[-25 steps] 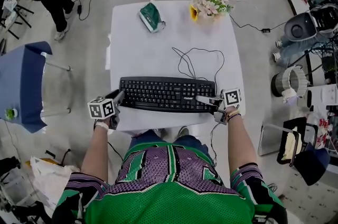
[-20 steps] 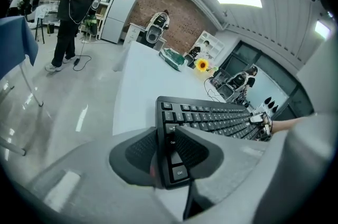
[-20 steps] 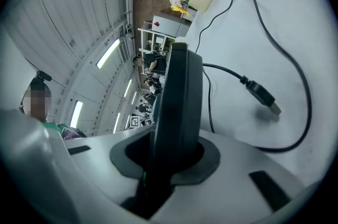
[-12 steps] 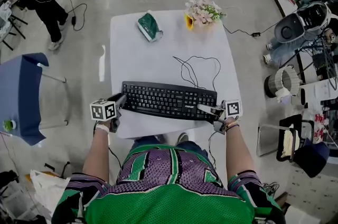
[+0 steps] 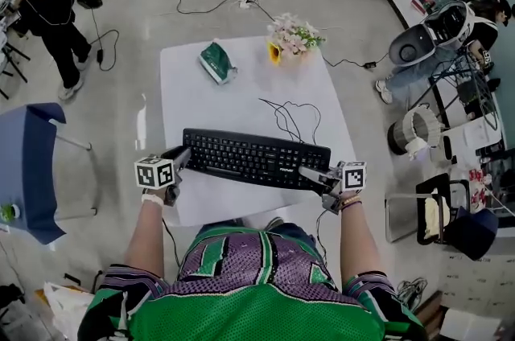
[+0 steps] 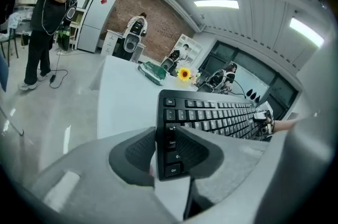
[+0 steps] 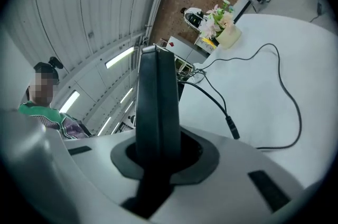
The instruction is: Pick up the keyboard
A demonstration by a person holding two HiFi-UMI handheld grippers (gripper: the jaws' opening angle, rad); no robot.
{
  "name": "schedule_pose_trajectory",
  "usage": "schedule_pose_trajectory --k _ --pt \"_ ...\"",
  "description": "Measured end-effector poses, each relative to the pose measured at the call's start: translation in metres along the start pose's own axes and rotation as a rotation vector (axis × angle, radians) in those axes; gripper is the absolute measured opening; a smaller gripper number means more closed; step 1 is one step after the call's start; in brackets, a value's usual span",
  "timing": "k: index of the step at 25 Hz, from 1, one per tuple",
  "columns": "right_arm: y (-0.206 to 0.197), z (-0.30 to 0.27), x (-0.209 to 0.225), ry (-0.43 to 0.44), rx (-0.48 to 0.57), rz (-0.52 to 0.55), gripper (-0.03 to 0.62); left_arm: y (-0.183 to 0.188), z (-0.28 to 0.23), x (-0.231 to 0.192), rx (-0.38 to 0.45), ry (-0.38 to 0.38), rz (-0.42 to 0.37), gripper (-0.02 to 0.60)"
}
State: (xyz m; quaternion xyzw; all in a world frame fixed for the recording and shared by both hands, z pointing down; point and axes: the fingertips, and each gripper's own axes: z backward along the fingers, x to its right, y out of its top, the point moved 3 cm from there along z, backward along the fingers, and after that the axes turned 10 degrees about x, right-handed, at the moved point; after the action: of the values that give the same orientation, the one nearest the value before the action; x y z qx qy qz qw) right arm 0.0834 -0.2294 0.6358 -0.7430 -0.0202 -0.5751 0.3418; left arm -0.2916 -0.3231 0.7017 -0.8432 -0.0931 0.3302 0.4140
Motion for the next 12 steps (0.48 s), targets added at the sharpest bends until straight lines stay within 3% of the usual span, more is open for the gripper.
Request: schedule_pose_trajectory --k 12 --pt "0.070 0.004 -0.068 0.118 0.046 0.265 0.077 0.095 0.021 0.043 0.217 -0.034 -0.126 0.116"
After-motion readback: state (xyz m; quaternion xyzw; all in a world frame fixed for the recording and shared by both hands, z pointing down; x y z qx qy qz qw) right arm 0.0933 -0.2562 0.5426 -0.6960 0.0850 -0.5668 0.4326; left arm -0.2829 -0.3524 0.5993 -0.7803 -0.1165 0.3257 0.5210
